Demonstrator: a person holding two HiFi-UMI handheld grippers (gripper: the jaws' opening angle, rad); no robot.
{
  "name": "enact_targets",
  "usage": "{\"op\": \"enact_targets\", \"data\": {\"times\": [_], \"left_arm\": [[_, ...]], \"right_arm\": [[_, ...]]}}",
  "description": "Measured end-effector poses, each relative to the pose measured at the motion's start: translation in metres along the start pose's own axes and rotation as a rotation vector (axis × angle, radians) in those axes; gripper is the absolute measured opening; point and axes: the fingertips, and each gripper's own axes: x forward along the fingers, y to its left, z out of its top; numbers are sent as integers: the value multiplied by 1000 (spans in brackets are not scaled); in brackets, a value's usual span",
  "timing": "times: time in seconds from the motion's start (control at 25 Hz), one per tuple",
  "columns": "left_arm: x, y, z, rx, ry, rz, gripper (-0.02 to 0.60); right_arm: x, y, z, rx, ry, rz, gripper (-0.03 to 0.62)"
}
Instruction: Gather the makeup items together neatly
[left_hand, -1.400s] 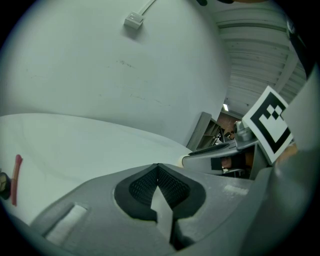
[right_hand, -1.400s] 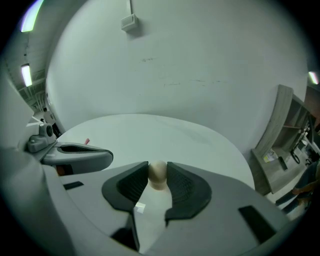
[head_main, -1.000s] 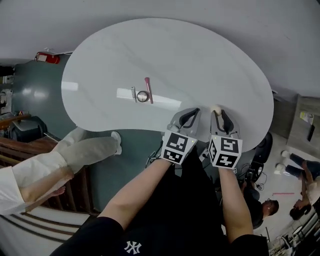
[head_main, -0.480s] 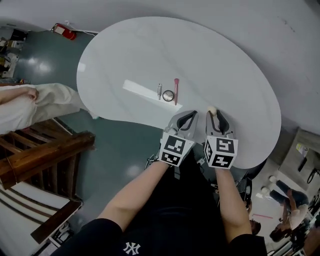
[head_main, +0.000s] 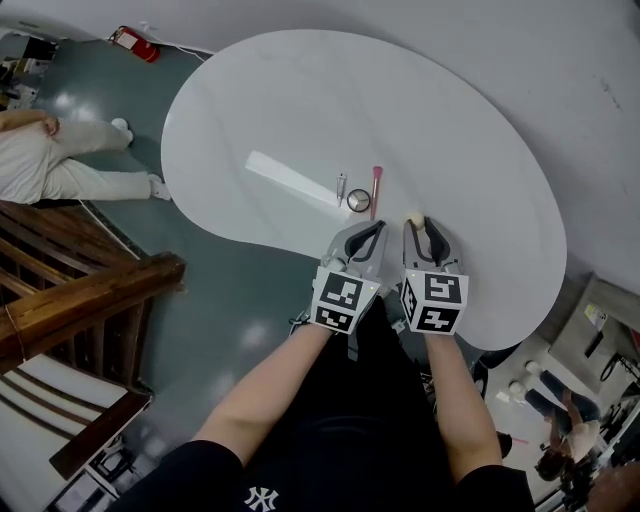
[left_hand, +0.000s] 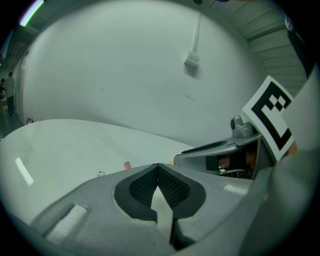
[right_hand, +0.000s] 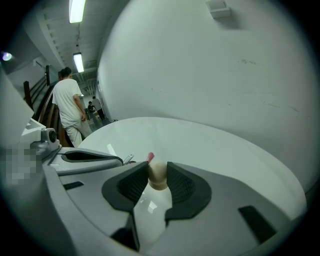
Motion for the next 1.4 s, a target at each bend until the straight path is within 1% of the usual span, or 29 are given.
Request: {"op": "enact_targets", "data": {"times": [0.28, 0.76, 1.0, 1.2, 1.4], "left_arm": [[1, 27, 0, -19, 9, 10, 8], [12, 49, -9, -34, 41, 10, 8], [16, 53, -10, -37, 50, 14, 8], [17, 54, -11, -39, 53, 17, 8], [16, 54, -11, -39, 53, 19, 8]], "right_arm": [[28, 15, 2, -9, 29, 11, 124], [63, 19, -18, 0, 85, 26, 126], [72, 20, -16, -21, 82, 32, 129], [73, 23, -14, -17, 73, 43, 129], [73, 27, -17, -39, 88, 46, 132]]}}
